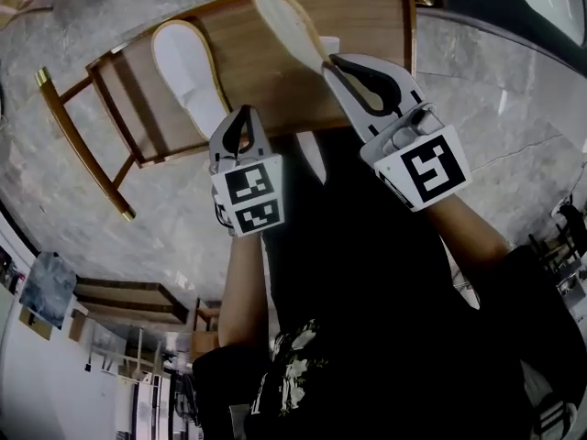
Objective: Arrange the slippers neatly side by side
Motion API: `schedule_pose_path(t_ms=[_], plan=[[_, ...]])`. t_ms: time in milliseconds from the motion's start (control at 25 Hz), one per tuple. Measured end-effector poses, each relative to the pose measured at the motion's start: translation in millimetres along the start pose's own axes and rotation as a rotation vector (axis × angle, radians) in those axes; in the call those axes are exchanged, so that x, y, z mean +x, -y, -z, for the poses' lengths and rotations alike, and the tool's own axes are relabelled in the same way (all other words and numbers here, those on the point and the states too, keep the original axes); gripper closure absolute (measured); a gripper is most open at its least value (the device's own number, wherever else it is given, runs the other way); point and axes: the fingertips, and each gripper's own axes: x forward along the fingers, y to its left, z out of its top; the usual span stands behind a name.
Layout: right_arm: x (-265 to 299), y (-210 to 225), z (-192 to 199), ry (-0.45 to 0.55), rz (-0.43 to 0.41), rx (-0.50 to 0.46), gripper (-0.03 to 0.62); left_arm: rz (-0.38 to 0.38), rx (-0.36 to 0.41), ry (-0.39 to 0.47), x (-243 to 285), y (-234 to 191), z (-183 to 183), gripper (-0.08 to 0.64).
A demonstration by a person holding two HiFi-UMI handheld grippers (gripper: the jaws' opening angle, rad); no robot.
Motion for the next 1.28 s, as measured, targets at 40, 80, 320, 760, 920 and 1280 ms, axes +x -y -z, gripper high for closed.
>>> schedule_pose_path(t_ms=[40,80,320,760,920,1280], plan=[[2.8,-2.3,-1.6,-0.014,-0.019,-0.024,0.571,-0.011,-0.026,0.003,-2.2,-2.0,2.8,0.554],[5.4,-4.6,-2.9,-0.026,-0.039,-0.053,0.571,-0.023,-0.053,0.008,-4.1,-3.6,5.3,0.554],[23.0,-15.5,-11.3,-0.043,-0.142,-0.316,0.571,-0.064,-0.219,0.062,-16.2,-7.2,16.2,0.554],[28.1,-36.3,14.1,-0.112,-0.189,-0.620,0.571,-0.092,-0.329,0.062,-19.7,-12.6,47.2,0.554],[23.9,-56.4,38.8,-0.140,-0.248,-0.622,0.569,-0.104,-0.337,0.055,-16.6,-20.6,49.6,0.554],[7.9,-60.2,101.8,-0.293,-0.337,-0.576,0.558,-0.096,-0.340,0.050,-9.4,-29.1,49.4,0.554]])
